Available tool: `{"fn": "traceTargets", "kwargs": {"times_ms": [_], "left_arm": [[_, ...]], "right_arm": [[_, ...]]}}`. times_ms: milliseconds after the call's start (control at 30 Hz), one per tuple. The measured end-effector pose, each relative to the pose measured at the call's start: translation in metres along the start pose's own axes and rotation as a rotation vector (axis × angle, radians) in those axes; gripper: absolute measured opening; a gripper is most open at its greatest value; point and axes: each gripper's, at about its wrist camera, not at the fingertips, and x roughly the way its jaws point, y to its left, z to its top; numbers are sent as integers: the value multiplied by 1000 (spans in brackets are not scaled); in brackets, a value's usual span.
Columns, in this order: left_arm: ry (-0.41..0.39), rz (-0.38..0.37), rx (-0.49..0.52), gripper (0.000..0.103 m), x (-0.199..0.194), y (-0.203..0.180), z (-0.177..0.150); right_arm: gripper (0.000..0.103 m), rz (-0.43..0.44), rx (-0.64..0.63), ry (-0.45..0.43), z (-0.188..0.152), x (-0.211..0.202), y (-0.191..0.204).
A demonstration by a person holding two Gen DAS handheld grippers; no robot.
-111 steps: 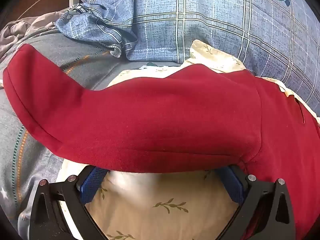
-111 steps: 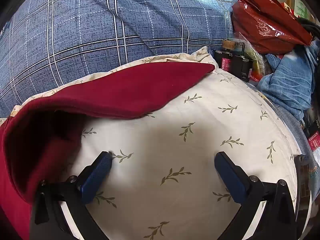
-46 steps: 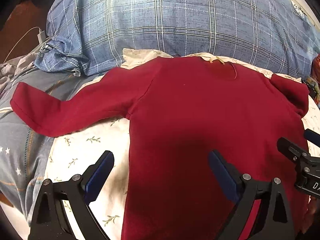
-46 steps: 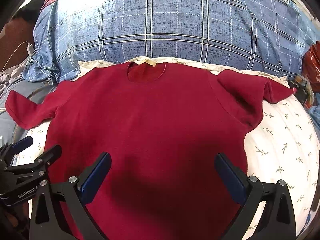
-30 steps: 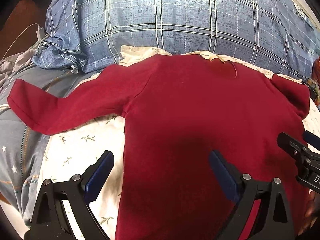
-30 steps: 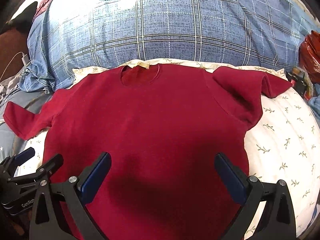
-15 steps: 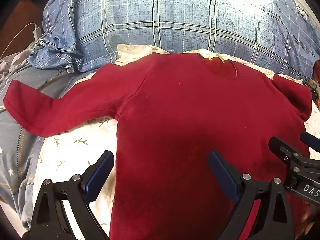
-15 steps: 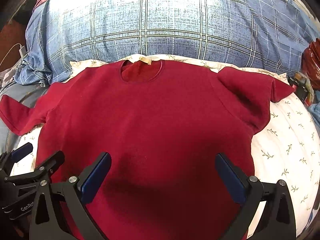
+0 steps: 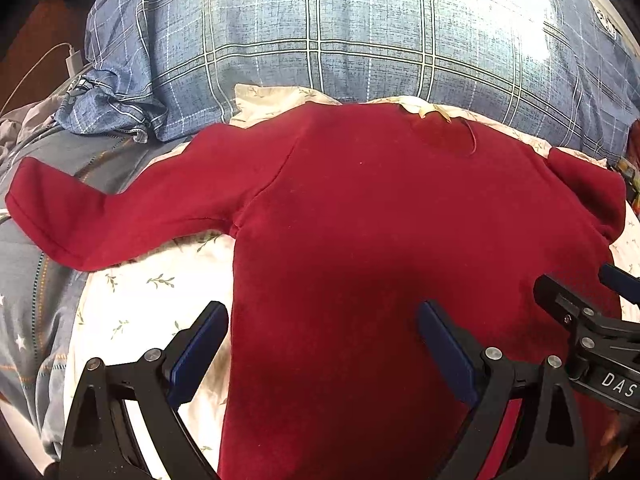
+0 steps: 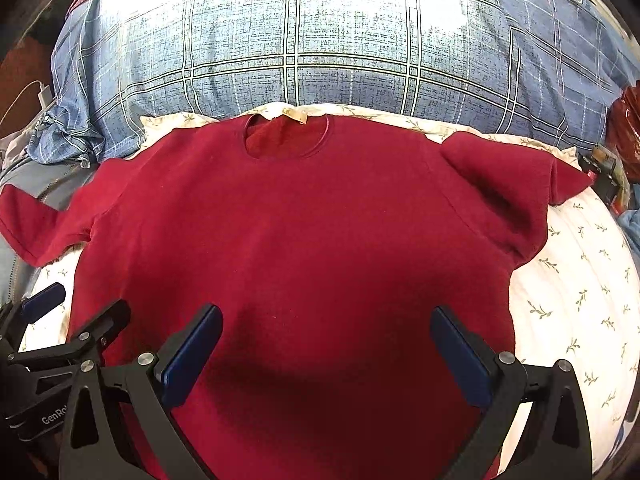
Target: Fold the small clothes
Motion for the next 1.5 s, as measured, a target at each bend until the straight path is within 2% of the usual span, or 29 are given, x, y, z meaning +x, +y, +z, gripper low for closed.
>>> {"fn": "traceTargets", "kwargs": {"times_ms": [867,1267,1500], "left_arm": [[25,-29,-48,95,3,16,2],[90,-66,-42,95,1,24,8],[146,-128,-52,95,-2,34,11]], "right_arm": [[103,-10,-15,17,3,2,7],[103,-1,-16,19,5,4,11],[103,7,-14,17,5,3,14]]}}
